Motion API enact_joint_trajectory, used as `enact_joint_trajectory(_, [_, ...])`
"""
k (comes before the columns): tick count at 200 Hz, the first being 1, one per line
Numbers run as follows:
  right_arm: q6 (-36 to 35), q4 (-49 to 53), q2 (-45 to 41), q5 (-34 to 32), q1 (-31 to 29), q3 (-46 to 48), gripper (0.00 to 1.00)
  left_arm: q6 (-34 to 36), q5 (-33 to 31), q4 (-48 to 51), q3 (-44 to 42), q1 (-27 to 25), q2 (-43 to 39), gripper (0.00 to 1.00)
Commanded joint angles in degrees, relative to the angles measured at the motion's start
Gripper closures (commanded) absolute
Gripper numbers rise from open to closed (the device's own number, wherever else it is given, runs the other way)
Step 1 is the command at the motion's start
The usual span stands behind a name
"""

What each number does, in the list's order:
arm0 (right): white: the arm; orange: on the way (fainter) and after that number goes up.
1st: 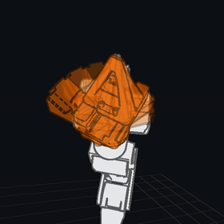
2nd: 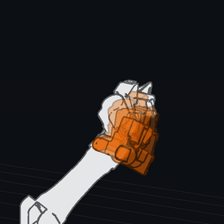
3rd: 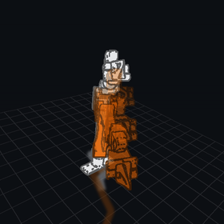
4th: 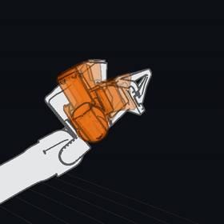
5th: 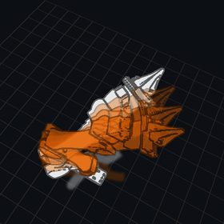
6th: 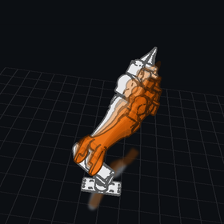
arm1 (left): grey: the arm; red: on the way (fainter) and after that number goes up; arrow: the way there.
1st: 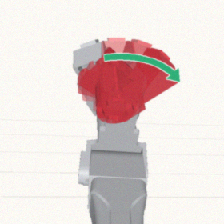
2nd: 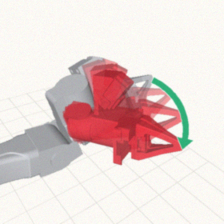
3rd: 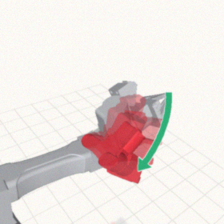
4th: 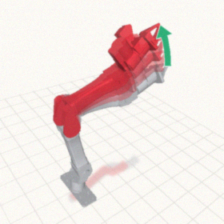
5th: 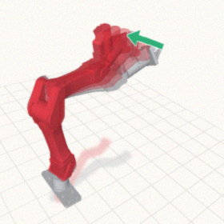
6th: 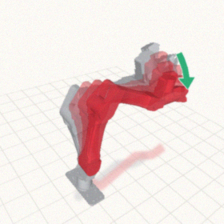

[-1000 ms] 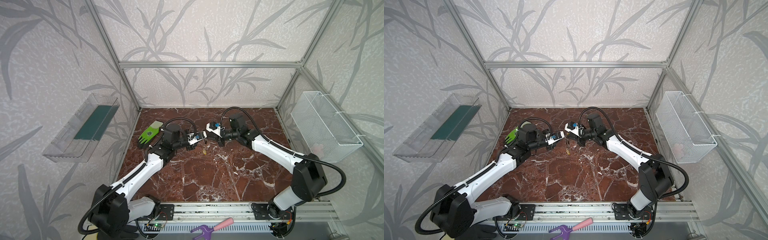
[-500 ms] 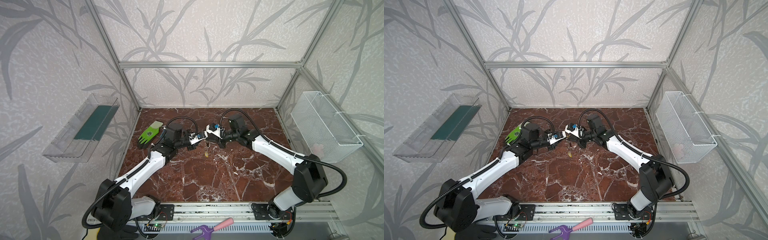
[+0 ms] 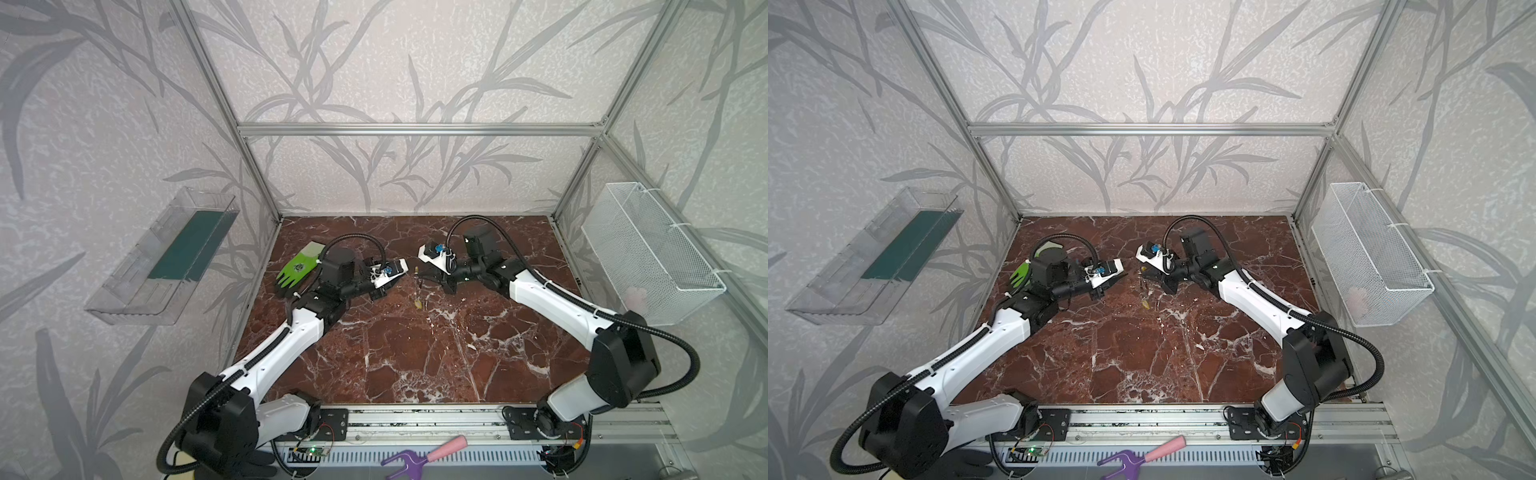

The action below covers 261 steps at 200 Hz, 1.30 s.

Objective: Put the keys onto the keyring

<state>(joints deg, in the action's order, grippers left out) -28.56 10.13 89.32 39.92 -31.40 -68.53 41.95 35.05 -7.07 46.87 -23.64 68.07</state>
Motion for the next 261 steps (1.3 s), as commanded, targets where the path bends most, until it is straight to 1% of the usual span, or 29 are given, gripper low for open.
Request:
enact_joint_trajectory(1, [0.7,1.88,-1.12,1.25,-0.03,-2.53,1.0,2.49,2.54,1.75,0.62,-0.78,-0.59,0.68])
enact_joint_trajectory(43, [1.07,2.7,-1.47,1.83,-0.11,-2.75,1.0,4.22,2.17,3.71,2.18,-2.84,1.94,0.71])
enact_joint_trajectory(86, [0.81,3.32,-1.6,1.74,-0.68,-2.75,1.0,3.93,-0.57,3.32,3.49,-4.69,4.0,0.73])
enact_joint_trajectory(111, [0.44,3.57,-1.6,1.74,-0.99,-2.66,1.0,3.1,-1.54,2.41,3.72,-4.94,4.41,0.74])
enact_joint_trajectory(143, [-0.18,2.94,-2.12,2.35,-1.13,-2.03,1.0,3.17,-2.0,3.6,4.3,-4.99,5.19,0.76])
enact_joint_trajectory(204, [-0.53,-1.19,-3.63,3.46,-1.47,1.0,1.0,2.73,-0.96,5.38,5.6,-5.05,6.54,0.79])
enact_joint_trajectory(224, [-0.95,-1.99,-3.54,3.81,-1.82,1.45,1.0,2.88,-0.63,5.75,5.74,-5.13,6.63,0.83])
enact_joint_trajectory(261, [-1.25,-3.94,-3.54,3.85,-2.13,2.21,1.0,3.22,0.44,6.02,5.72,-5.19,6.51,0.97])
